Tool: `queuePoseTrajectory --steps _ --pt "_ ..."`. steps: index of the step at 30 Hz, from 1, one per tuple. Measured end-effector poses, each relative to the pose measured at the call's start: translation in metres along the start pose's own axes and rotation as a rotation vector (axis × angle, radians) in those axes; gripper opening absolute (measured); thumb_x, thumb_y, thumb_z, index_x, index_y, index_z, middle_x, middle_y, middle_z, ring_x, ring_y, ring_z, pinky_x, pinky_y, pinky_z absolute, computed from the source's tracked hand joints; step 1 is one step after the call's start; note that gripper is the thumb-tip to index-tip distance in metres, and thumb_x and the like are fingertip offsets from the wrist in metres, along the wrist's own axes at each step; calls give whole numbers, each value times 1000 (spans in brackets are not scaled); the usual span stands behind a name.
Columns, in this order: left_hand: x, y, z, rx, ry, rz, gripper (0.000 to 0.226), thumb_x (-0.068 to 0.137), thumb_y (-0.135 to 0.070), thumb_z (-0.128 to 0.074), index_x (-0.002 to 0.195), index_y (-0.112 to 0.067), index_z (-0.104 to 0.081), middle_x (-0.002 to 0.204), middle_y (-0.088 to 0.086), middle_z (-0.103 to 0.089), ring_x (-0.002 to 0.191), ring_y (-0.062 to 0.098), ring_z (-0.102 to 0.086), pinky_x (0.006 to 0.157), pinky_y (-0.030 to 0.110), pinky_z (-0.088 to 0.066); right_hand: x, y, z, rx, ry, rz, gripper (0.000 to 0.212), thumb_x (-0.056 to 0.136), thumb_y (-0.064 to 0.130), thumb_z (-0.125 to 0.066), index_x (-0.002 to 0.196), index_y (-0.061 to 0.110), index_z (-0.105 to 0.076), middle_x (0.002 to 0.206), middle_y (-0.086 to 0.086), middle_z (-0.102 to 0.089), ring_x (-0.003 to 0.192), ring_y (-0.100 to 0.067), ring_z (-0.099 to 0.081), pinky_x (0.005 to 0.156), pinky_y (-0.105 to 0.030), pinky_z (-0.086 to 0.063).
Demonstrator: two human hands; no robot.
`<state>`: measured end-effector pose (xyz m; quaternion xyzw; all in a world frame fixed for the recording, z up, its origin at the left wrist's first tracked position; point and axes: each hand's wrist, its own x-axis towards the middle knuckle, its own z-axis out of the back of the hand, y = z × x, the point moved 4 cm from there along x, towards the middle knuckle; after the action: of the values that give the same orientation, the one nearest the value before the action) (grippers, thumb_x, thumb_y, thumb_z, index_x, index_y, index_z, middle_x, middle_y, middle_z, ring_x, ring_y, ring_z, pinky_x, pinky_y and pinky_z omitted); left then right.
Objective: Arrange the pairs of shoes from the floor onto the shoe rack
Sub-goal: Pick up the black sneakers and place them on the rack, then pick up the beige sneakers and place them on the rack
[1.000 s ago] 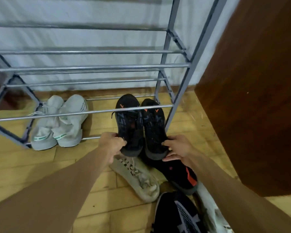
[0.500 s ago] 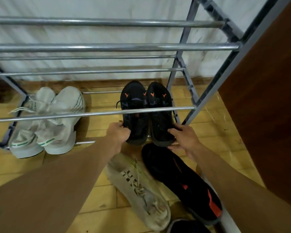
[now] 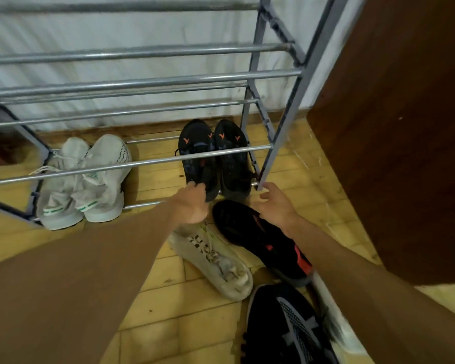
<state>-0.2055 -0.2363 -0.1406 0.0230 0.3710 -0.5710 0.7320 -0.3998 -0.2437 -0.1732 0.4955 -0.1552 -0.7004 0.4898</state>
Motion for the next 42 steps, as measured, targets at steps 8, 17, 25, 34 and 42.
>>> queuePoseTrajectory --steps 8,17,25,34,42 --pt "-100 -35 -28 277 196 -246 19 94 -15 -41 104 -10 -57 104 5 -50 90 17 -46 78 29 -38 -114 -41 49 -198 56 -43 31 92 9 -55 121 0 -59 96 -10 -54 86 -24 -53 78 -35 -44" --pt "-201 -1 -45 231 176 -203 35 92 -22 -48 117 -4 -63 130 12 -59 119 27 -54 96 33 -42 -191 -74 28 -289 111 -44 26 89 15 -57 112 6 -64 93 -6 -57 83 -22 -54 81 -36 -51" --pt "-210 38 -34 83 158 -126 28 90 -31 -54 110 -16 -66 115 0 -62 103 17 -56 91 28 -45 -173 -50 -31 -385 182 4 32 93 22 -54 120 6 -57 119 -11 -54 128 -31 -49 96 -32 -40" --pt "-175 67 -28 53 133 -113 30 92 -25 -49 118 -19 -62 121 2 -58 111 22 -58 97 36 -48 -113 -65 -90 -382 30 -230 79 89 44 -55 150 5 -23 153 -18 -32 140 -34 -32 114 -43 -30" --pt "-166 103 -40 186 184 -87 39 96 -28 -37 131 -17 -51 130 4 -58 113 22 -57 98 37 -46 -89 -69 -102 -366 48 -372 80 69 43 -64 139 9 -42 139 -15 -47 127 -38 -45 107 -51 -37"
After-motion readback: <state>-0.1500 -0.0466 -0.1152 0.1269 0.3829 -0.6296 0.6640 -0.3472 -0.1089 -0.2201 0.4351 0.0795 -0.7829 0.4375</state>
